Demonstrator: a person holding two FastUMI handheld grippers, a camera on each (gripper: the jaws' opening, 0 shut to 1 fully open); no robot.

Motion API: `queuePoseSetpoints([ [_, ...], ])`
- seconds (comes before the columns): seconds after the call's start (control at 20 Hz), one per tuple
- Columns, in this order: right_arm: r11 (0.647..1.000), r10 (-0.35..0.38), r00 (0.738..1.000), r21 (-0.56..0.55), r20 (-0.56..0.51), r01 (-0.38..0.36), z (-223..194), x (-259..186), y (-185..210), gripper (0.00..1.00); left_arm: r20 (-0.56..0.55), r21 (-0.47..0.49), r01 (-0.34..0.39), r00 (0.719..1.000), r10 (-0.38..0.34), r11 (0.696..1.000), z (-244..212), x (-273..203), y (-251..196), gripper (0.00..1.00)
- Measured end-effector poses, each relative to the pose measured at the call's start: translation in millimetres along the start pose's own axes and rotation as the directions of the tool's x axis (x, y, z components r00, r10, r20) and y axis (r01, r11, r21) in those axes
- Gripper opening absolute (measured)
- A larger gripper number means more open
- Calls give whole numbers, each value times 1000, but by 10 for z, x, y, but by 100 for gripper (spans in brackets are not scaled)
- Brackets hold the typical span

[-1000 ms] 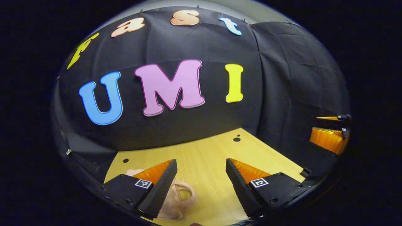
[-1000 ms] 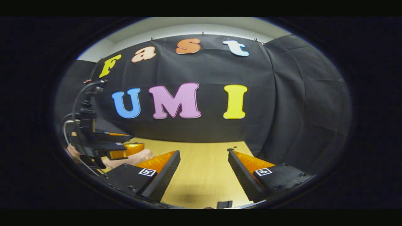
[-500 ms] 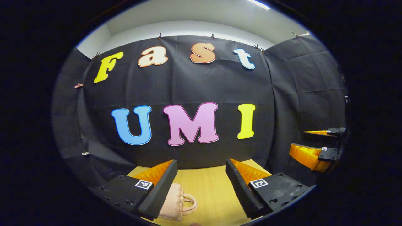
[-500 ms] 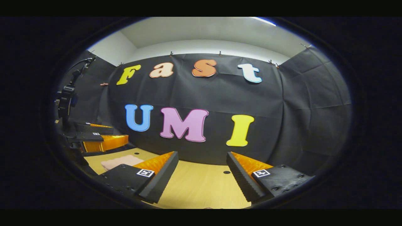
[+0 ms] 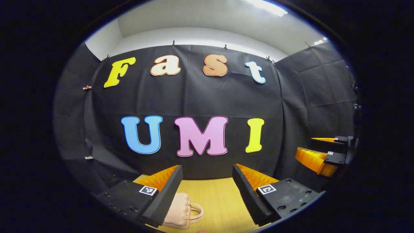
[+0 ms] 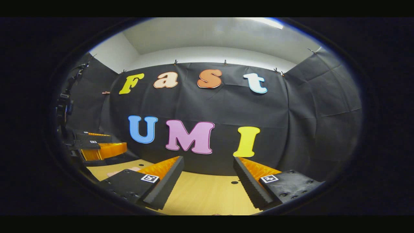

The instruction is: First open the suitcase, pack the skin care products into it, and then close the suitcase.

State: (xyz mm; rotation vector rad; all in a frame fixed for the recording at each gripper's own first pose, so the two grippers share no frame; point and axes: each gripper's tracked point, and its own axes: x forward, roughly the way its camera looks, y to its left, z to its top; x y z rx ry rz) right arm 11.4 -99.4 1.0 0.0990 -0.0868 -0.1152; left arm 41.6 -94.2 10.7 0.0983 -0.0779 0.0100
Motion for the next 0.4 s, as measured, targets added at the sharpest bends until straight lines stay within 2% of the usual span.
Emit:
queuePoseSetpoints([
  [0.05, 1000, -14, 1000, 0, 6, 14, 15, 19, 1, 100, 4, -10, 2, 1000, -2, 1000, 11, 12, 2, 97],
  [0.15, 1000, -21, 1000, 14, -12, 21, -29, -5, 41, 97, 3, -31, 9, 1000, -9, 999, 70, 23, 24, 97],
  [0.2, 1000, -21, 1000, 20, -13, 22, -31, -20, 56, 92, 1, -38, 8, 1000, -8, 999, 32, -7, 32, 97],
  [0.25, 999, -28, 1000, 18, -10, 28, -10, -20, 36, 92, 8, -41, 10, 1000, -9, 999, 50, -14, 39, 97],
  [0.3, 999, -33, 999, 7, -14, 33, -16, -19, 22, 97, 10, -39, 14, 1000, -13, 999, 53, -10, 45, 97],
  [0.35, 999, -37, 999, -4, -13, 37, -23, -24, 8, 92, 12, -36, 16, 1000, -16, 999, 46, -9, 53, 97],
  [0.4, 999, -43, 999, -13, -11, 43, -15, -39, -12, 92, 14, -34, 19, 1000, -18, 999, 30, -8, 49, 97],
])
